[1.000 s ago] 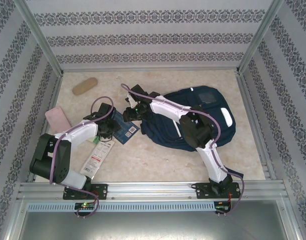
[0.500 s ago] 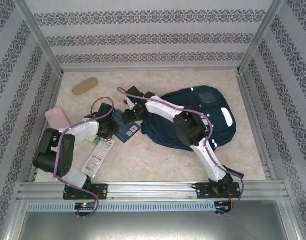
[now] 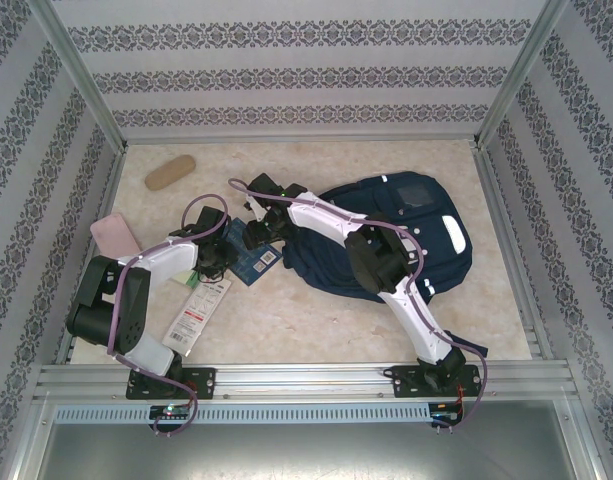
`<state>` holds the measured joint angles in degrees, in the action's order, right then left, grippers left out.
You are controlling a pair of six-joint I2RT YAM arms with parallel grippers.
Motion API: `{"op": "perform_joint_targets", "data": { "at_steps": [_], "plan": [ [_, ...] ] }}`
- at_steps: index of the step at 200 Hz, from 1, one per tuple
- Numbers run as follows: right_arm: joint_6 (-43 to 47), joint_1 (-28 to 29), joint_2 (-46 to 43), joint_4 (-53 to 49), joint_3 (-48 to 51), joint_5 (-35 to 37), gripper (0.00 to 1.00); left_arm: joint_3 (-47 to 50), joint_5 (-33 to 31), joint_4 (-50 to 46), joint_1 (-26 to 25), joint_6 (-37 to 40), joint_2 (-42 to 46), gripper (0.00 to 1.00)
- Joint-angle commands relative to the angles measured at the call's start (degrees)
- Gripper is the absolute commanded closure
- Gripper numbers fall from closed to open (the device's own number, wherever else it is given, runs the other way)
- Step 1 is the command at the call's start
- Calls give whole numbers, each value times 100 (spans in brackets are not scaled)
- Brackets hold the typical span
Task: Pack the student bag
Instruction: Pick up the book from the center of the table.
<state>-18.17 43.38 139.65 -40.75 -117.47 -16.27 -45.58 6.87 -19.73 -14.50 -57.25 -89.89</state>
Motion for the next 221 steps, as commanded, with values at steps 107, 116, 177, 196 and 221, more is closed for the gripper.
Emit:
{"op": "perform_joint_targets", "data": {
  "at_steps": [107, 116, 177, 196, 221],
  "plan": [
    [-722, 85, -246, 547, 518, -3019, 55, 559, 484, 548, 18, 168, -547, 79],
    [-811, 71, -383, 720, 585, -3219, 58, 558, 493, 558, 21, 184, -556, 80],
    [-1064, 31, -924, 1034, 844, -3804, 64, 534, 460, 514, 25, 259, -539, 81],
    [-895, 24, -939, 804, 876, -3534, 68, 538, 456, 514, 27, 267, -506, 81],
    [-886, -62, -940, 717, 1050, -3165, 88, 477, 447, 412, 27, 302, -431, 81]
  ]
}}
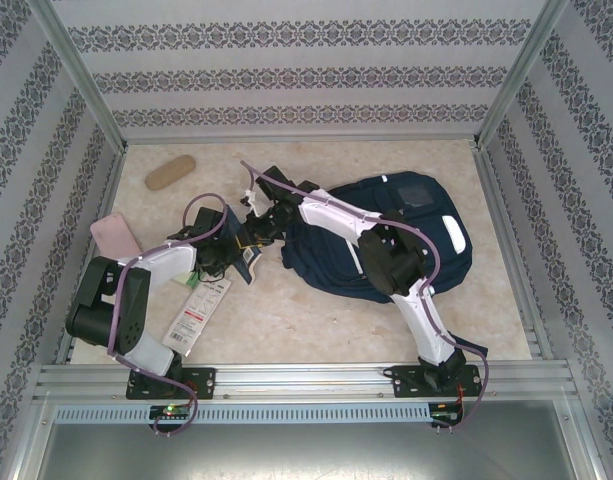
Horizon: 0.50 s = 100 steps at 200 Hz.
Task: Pack the student bag
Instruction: Pick up the book from the center of the table.
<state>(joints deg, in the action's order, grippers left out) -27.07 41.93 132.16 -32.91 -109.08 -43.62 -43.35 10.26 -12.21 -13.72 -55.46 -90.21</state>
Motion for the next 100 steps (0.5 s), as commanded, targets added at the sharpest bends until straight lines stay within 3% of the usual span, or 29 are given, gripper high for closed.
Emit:
{"op": "perform_joint_targets", "data": {
  "at_steps": [1, 22, 58, 100],
  "plan": [
    [-3, 76, -204, -59, 224, -412, 88, 251, 103, -342, -52, 127, -395, 81],
    [-18, -12, -439, 16, 446, 19, 100, 180, 41, -507, -51, 177, -210, 80],
    [-67, -218, -970, 222, 759, 392, 100, -72, 28, -859, -9, 175, 390, 72],
    [-575, -532, -1607, 885, 1354, 305, 100, -348, 392, -830, 188, 145, 1006, 50]
  ]
}}
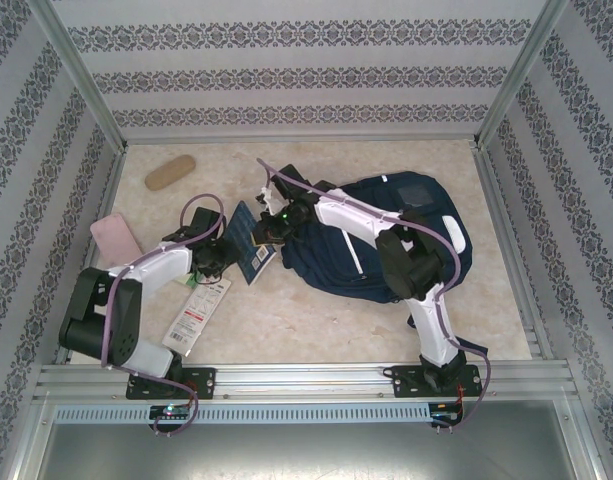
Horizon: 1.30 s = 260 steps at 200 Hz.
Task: Pack the student bag
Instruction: Pick up the book from the center of the table, then pass the book.
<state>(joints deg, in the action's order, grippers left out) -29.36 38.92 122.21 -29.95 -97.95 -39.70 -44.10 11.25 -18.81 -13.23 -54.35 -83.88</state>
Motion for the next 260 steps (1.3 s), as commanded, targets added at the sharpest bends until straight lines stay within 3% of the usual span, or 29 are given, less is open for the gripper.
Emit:
{"op": "perform_joint_targets", "data": {
  "at_steps": [1, 27, 40, 65, 80, 108, 165, 214, 260],
  "plan": [
    [-357, -238, -634, 611, 255, -92, 100, -274, 305, -151, 143, 32, 385, 49],
    [-1018, -501, -1110, 1448, 826, -301, 100, -188, 1155, 780, 309, -213, 605, 36],
    [-1444, -655, -1341, 1987, 1146, -409, 100, -145, 1559, 1358, 380, -430, 636, 23],
    [-2170, -923, -1717, 2910, 1619, -555, 100, -58, 2093, 2505, 436, -968, 581, 11],
    [-2547, -1031, -1855, 3377, 1819, -654, 100, 1, 2335, 3269, 445, -1349, 469, 10],
    [-3348, -1120, -1971, 4384, 2160, -800, 100, -16, 2642, 4263, 447, -1895, 200, 14],
    [-4473, -1123, -1899, 5937, 2465, -966, 100, -125, 2862, 4494, 444, -2103, -56, 22],
    [-4605, -1071, -1726, 6114, 2564, -1297, 100, -175, 2883, 4889, 520, -2402, 93, 49],
    [-4561, -1092, -1710, 6076, 2749, -1452, 100, -176, 2976, 5198, 625, -2606, 218, 60]
  ]
}}
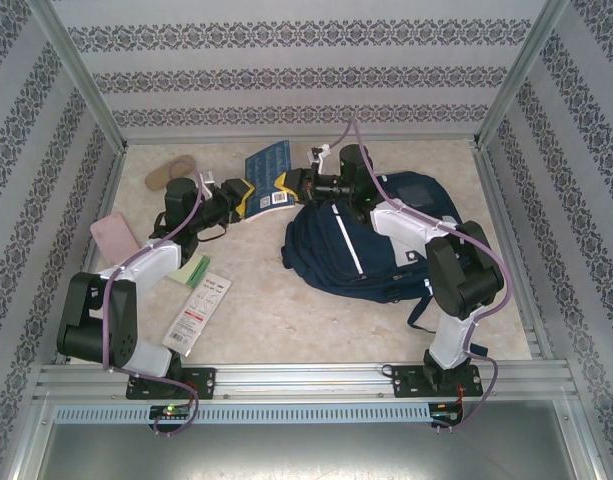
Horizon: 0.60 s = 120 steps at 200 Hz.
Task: Pack the student bag
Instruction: Pass the book.
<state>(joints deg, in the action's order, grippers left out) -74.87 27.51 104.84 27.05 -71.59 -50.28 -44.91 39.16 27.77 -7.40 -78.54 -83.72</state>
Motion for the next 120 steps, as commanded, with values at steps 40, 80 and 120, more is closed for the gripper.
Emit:
{"op": "perform_joint_targets", "data": {
  "at_steps": [40, 80, 120],
  "plan": [
    [136, 0, 37, 245, 198, -417, 100, -141, 257, 573, 60, -146, 367, 77],
    [115, -35, 46, 286, 260, -404, 100, -134, 250, 346, 63, 12, 471, 70],
    [-47, -14, 53, 450, 124, -430, 100, -183, 278, -33, 64, 338, 416, 44]
  ]
}}
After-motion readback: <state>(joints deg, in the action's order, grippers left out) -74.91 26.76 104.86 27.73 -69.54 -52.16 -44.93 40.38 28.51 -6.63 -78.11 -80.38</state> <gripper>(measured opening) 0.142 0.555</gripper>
